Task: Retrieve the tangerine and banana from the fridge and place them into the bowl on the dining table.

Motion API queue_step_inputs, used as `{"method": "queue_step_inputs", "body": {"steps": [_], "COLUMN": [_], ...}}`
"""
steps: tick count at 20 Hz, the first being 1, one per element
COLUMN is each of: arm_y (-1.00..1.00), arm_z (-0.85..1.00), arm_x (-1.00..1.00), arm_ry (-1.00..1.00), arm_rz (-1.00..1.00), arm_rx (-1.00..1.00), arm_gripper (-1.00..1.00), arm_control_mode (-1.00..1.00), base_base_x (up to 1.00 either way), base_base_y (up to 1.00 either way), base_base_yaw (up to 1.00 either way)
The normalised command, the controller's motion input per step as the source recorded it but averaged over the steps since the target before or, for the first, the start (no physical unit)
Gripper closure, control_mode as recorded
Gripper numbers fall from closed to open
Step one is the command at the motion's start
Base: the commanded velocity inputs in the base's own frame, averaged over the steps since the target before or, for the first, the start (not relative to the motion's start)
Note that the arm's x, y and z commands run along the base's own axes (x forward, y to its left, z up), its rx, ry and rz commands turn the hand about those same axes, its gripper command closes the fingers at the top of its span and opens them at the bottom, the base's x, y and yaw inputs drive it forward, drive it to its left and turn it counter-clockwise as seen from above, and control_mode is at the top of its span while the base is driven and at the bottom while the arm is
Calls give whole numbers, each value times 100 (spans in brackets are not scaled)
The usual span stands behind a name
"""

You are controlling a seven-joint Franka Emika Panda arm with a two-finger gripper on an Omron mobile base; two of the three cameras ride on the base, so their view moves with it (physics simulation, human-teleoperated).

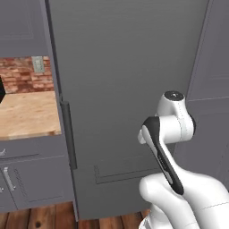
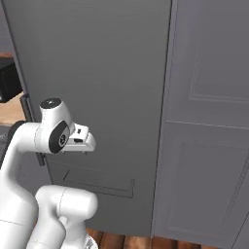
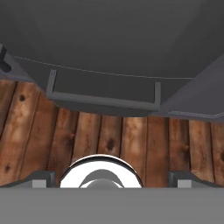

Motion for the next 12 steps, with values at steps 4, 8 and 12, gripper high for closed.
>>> {"method": "queue_step_inputs", "body": {"steps": [4,8,12], "arm_y": [0,0,0], "arm_z": [0,0,0], "arm_x": [0,0,0], "arm_ry": [0,0,0], "arm_rz": [0,0,0], "arm_rx": [0,0,0], "arm_gripper": [-100,-100,-100], "arm_control_mode": [100,100,100], "base_base_x": [-24,-22,-27], "base_base_y": [23,22,21], "base_base_yaw": [0,0,0]}}
